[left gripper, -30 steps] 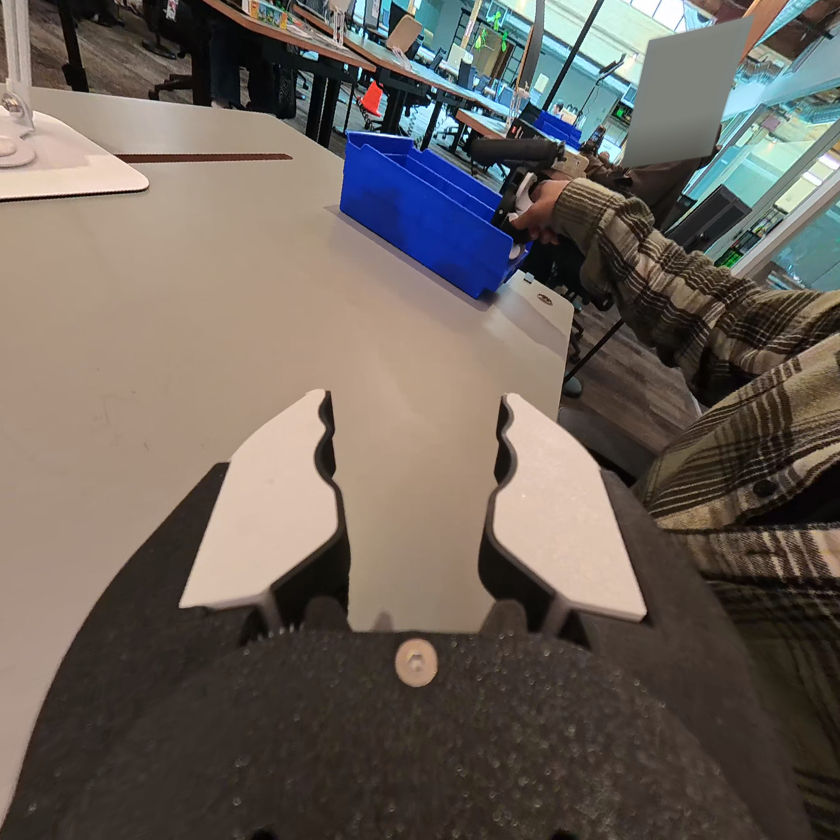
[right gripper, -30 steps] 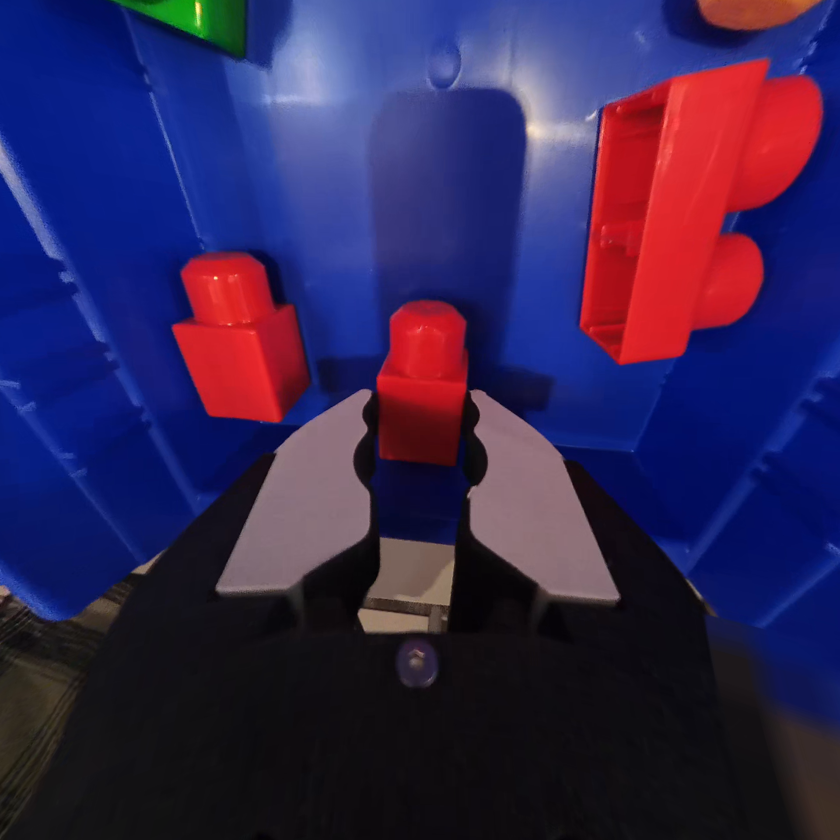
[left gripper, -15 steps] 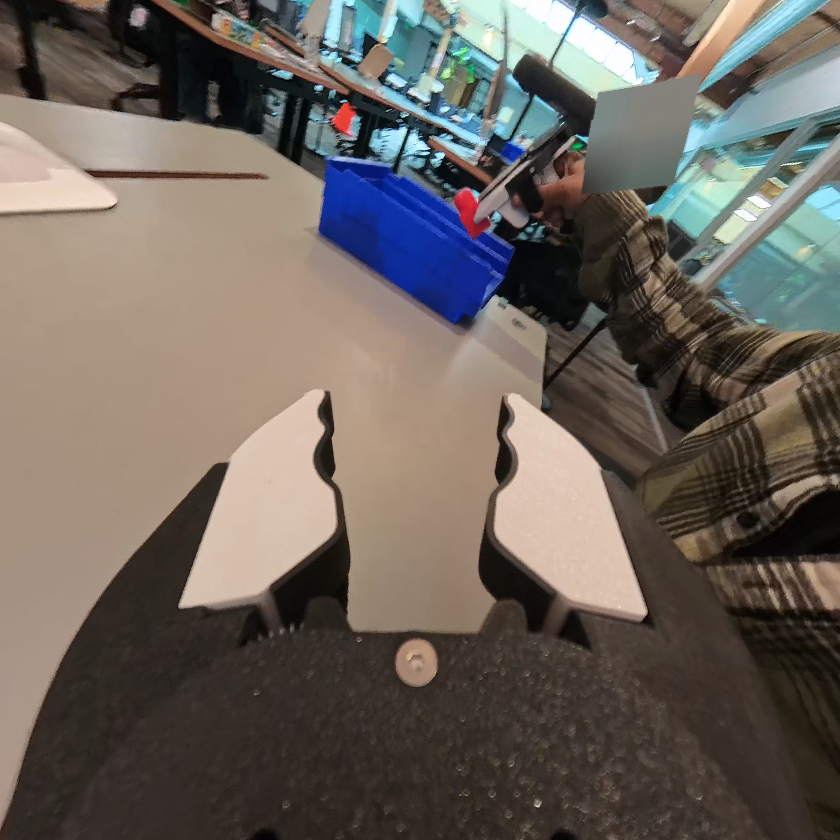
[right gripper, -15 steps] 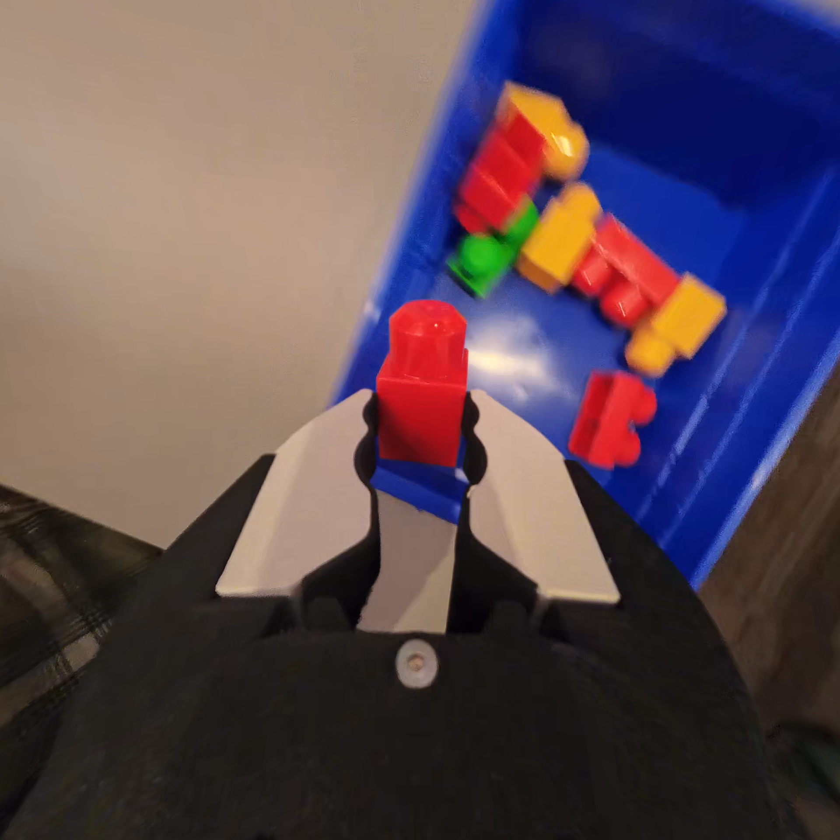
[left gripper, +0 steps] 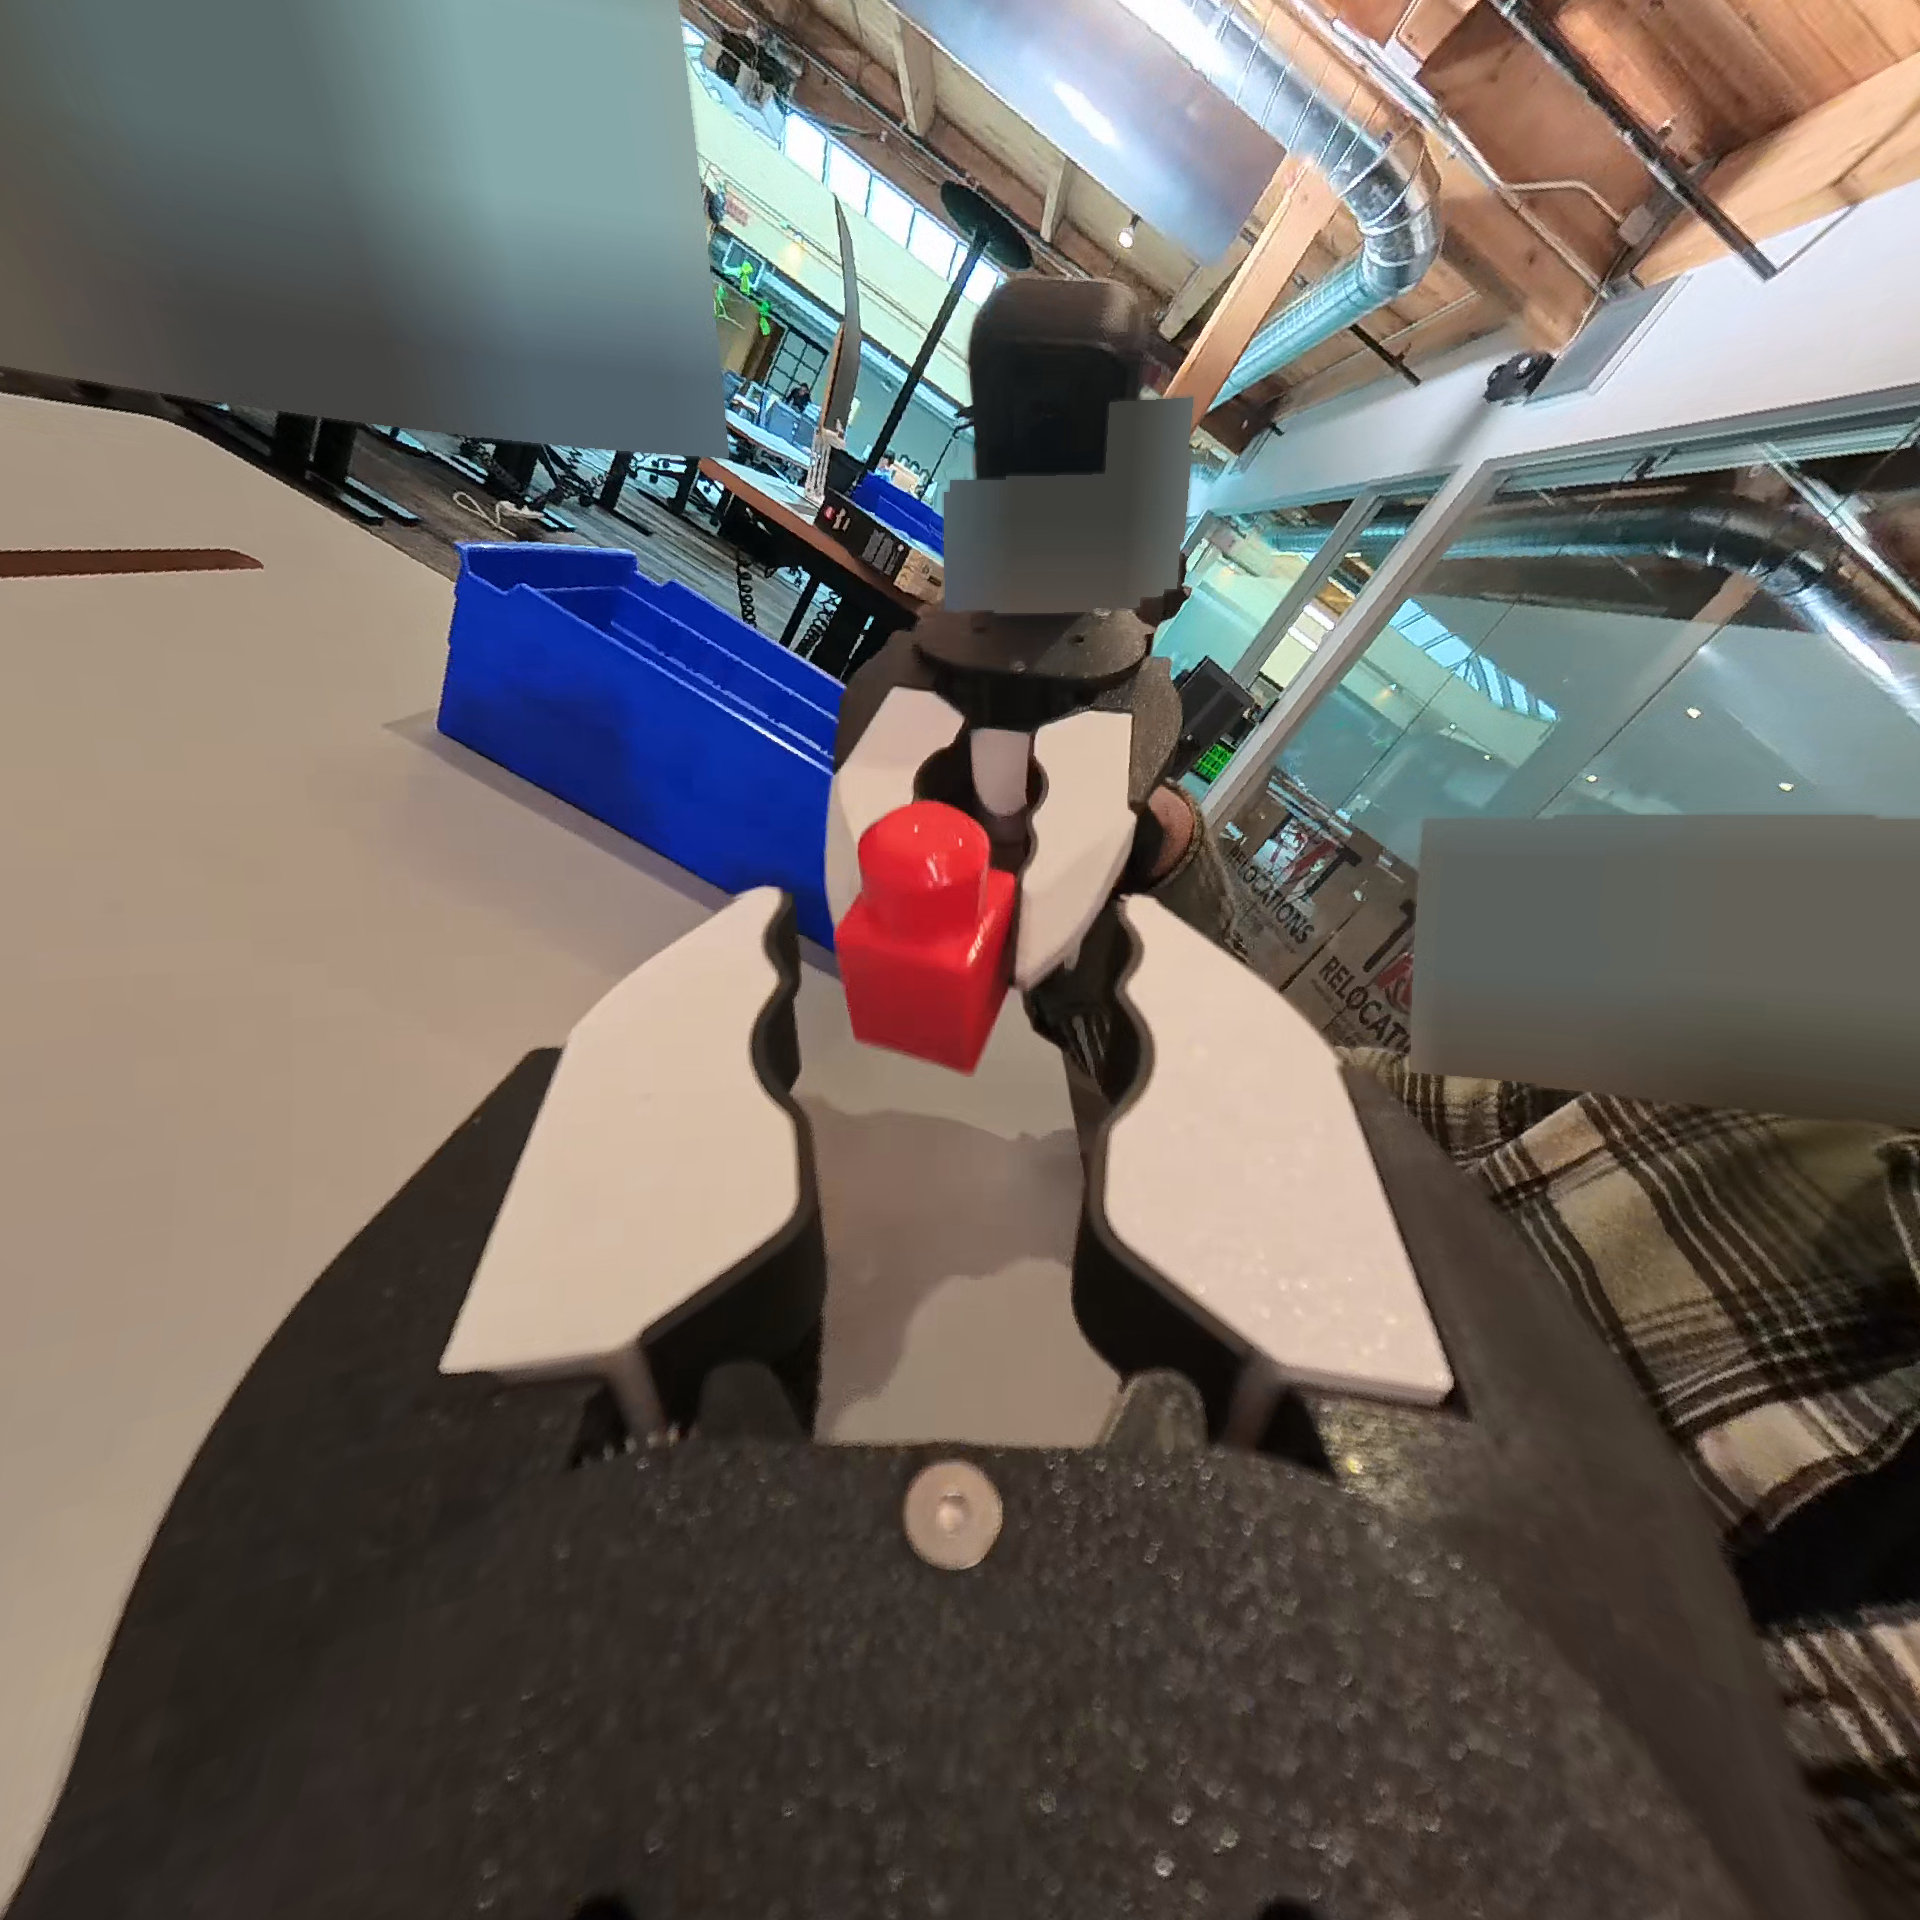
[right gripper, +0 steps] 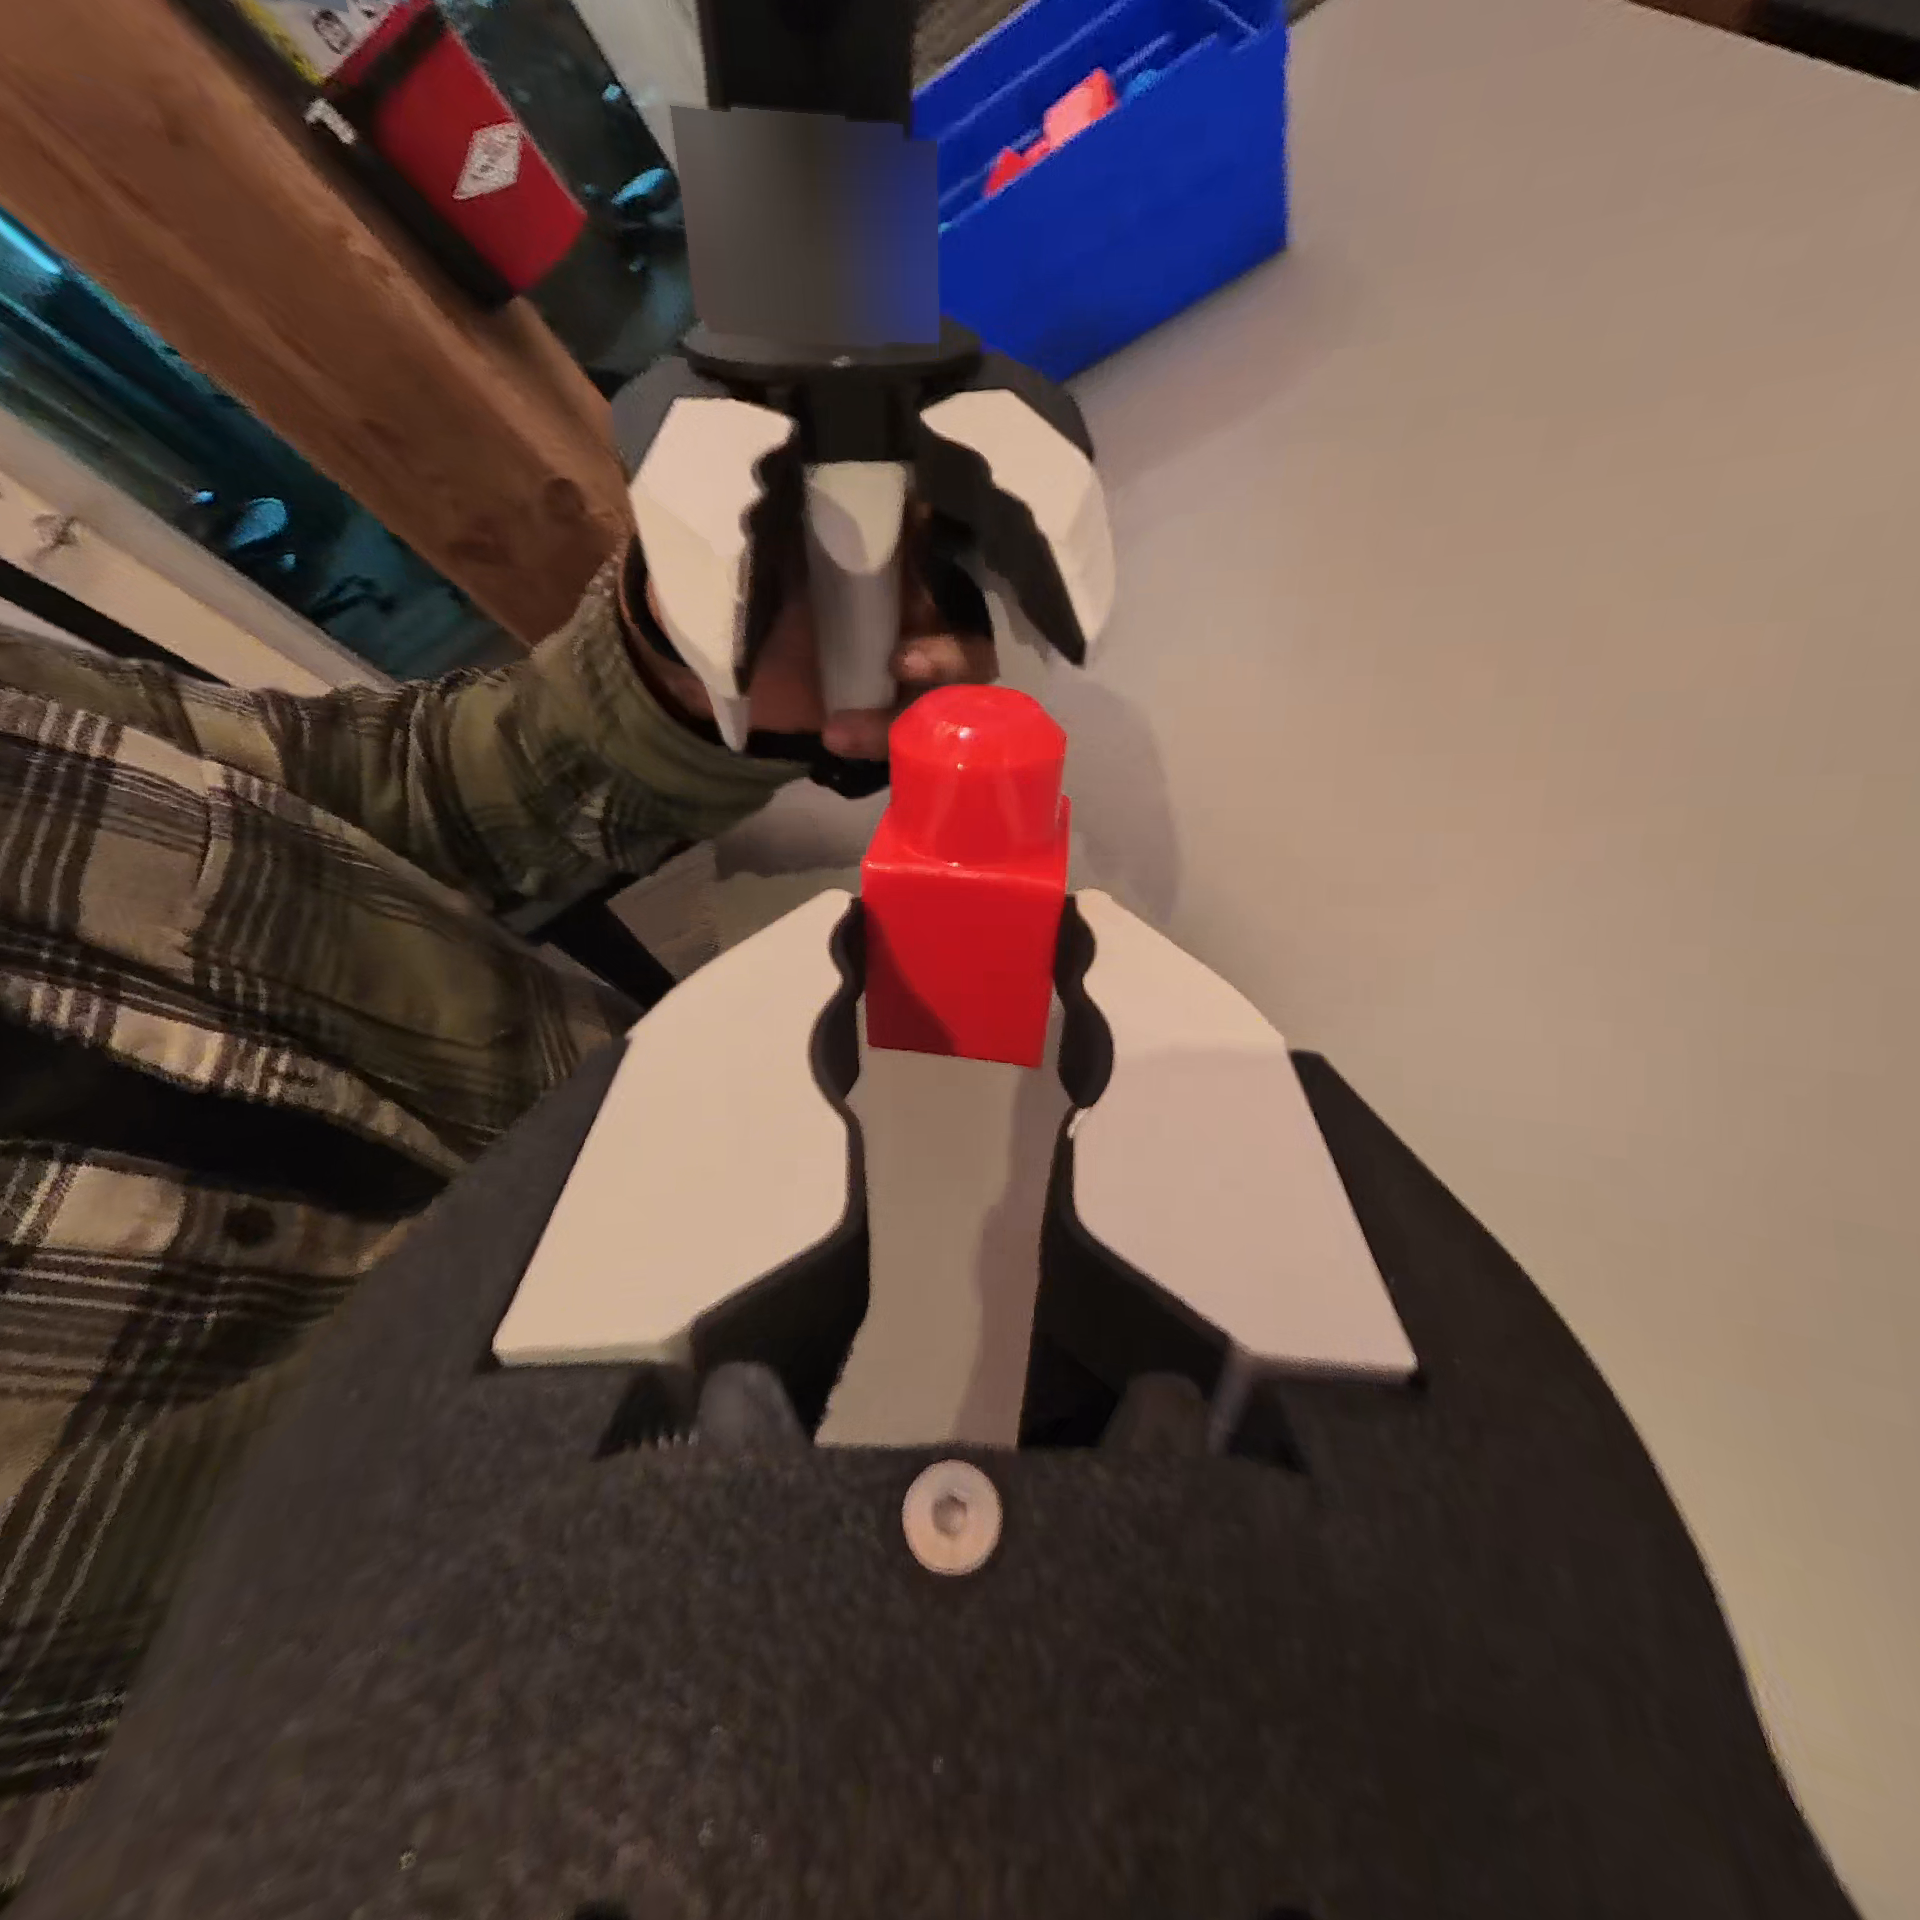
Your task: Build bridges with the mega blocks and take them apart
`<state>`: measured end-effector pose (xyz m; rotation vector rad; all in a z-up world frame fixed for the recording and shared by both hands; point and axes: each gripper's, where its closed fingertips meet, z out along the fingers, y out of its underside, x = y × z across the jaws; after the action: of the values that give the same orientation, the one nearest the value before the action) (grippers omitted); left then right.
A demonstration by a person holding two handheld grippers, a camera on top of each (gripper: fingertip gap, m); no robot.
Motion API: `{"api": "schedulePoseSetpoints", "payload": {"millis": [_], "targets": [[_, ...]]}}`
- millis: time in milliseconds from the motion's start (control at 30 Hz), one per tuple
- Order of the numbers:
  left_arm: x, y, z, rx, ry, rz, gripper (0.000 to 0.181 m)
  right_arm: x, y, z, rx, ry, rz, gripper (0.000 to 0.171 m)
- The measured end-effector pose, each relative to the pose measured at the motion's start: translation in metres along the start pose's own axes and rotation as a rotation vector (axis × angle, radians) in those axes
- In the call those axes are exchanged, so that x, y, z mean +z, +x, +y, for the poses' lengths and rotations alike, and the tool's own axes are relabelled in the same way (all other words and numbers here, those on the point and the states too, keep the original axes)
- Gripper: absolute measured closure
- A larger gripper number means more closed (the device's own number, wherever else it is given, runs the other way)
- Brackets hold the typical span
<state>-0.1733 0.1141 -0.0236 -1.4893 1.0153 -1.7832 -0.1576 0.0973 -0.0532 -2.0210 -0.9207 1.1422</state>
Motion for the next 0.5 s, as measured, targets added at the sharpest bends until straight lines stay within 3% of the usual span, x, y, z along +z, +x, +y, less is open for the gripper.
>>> {"api": "schedulePoseSetpoints", "payload": {"millis": [233,500], "targets": [[-0.005,-0.005,0.010,-0.011,-0.014,-0.022,0.128,0.029,-0.010,-0.003,-0.046,0.022,-0.095,0.136],[-0.005,-0.001,0.021,-0.009,-0.047,0.020,0.150,0.041,-0.013,-0.001,-0.070,0.046,-0.116,0.136]]}}
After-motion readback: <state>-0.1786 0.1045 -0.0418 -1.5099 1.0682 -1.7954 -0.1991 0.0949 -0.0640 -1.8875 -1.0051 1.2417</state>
